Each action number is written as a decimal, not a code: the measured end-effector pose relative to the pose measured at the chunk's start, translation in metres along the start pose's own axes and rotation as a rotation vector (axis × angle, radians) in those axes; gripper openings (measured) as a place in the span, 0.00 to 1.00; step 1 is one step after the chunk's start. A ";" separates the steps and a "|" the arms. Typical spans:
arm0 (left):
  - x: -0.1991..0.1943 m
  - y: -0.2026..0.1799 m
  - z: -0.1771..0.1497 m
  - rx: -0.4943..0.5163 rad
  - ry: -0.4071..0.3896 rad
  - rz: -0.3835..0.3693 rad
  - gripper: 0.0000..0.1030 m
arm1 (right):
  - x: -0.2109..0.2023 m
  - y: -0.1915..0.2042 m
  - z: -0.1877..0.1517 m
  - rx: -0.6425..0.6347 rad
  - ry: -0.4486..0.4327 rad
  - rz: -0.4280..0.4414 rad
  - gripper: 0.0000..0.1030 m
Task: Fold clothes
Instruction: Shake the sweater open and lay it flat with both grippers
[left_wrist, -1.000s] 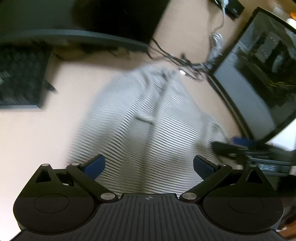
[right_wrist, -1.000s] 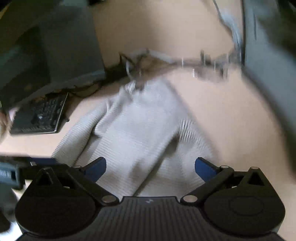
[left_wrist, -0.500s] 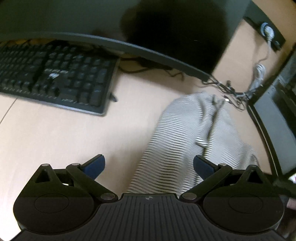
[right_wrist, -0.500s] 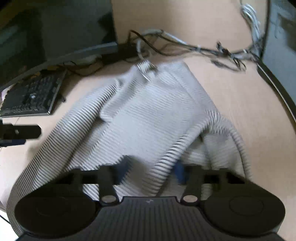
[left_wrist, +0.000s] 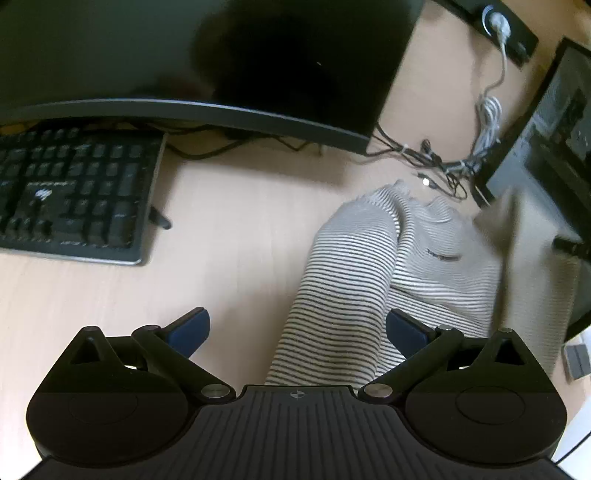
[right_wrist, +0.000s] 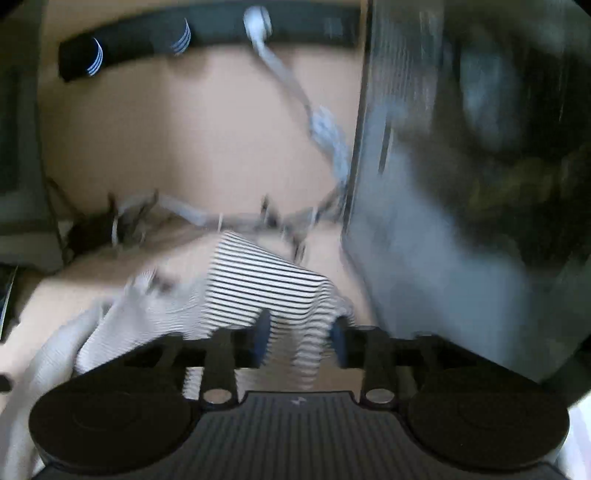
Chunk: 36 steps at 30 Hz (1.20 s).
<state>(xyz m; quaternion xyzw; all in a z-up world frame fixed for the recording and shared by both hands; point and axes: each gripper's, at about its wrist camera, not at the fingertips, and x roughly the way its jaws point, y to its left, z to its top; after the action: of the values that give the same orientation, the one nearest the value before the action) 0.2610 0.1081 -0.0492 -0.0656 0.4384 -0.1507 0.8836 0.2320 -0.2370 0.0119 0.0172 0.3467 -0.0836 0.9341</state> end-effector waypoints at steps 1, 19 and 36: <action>0.003 -0.003 0.001 0.009 0.003 -0.008 1.00 | -0.002 -0.001 -0.005 -0.012 -0.003 -0.021 0.43; 0.058 -0.039 0.008 0.239 0.097 0.000 0.47 | -0.015 0.068 -0.082 -0.206 0.087 0.373 0.63; -0.015 0.022 0.056 0.169 -0.191 0.261 0.22 | 0.011 0.084 -0.093 -0.305 0.185 0.503 0.67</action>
<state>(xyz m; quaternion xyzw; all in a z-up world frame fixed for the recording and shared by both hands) 0.3008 0.1326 -0.0092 0.0524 0.3431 -0.0642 0.9356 0.1948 -0.1477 -0.0681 -0.0303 0.4237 0.2051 0.8818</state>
